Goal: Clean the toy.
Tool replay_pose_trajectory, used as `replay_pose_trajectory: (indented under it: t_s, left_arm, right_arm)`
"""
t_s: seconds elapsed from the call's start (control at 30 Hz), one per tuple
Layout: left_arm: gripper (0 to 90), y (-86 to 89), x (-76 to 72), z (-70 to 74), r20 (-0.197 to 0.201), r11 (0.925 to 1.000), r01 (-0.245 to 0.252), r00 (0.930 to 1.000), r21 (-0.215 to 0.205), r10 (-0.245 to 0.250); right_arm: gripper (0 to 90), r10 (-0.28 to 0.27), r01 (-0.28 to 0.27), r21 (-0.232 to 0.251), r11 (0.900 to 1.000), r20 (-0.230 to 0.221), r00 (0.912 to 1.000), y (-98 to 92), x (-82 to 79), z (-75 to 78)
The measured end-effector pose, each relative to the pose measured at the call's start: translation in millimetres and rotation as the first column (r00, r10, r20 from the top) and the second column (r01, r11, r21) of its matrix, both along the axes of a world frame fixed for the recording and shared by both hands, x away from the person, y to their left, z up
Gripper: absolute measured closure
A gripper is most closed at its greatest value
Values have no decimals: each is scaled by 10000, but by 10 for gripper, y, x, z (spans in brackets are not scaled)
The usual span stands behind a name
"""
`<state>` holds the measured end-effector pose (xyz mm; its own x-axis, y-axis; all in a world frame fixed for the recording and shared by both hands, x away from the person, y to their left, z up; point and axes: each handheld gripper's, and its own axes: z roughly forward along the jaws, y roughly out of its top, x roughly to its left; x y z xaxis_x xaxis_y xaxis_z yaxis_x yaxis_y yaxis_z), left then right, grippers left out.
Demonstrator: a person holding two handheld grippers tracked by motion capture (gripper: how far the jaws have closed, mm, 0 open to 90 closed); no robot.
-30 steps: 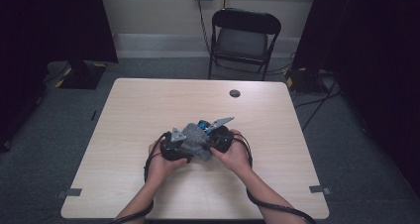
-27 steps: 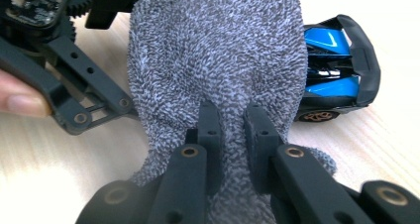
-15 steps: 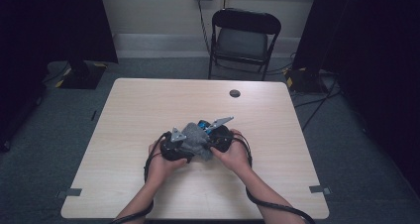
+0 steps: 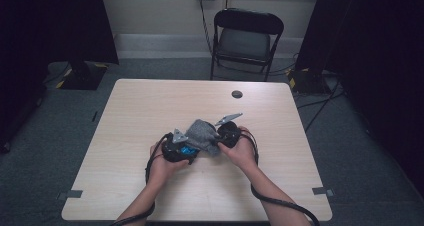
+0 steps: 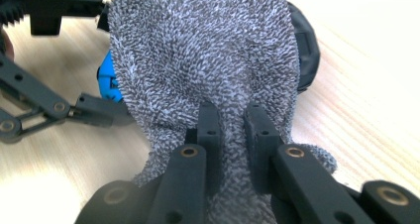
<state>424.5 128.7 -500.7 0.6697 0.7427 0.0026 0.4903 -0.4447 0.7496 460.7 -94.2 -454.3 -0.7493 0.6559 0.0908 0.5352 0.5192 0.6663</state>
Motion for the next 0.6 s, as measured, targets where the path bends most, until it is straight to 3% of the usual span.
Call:
replay_pose_trajectory:
  t_s: [0.6]
  left_arm:
    - [258,0,0,0,-2,10000,-2,10000,-1,2]
  right_arm:
    - [801,-664,664,-42,9978,-21,9978,-153,157,32]
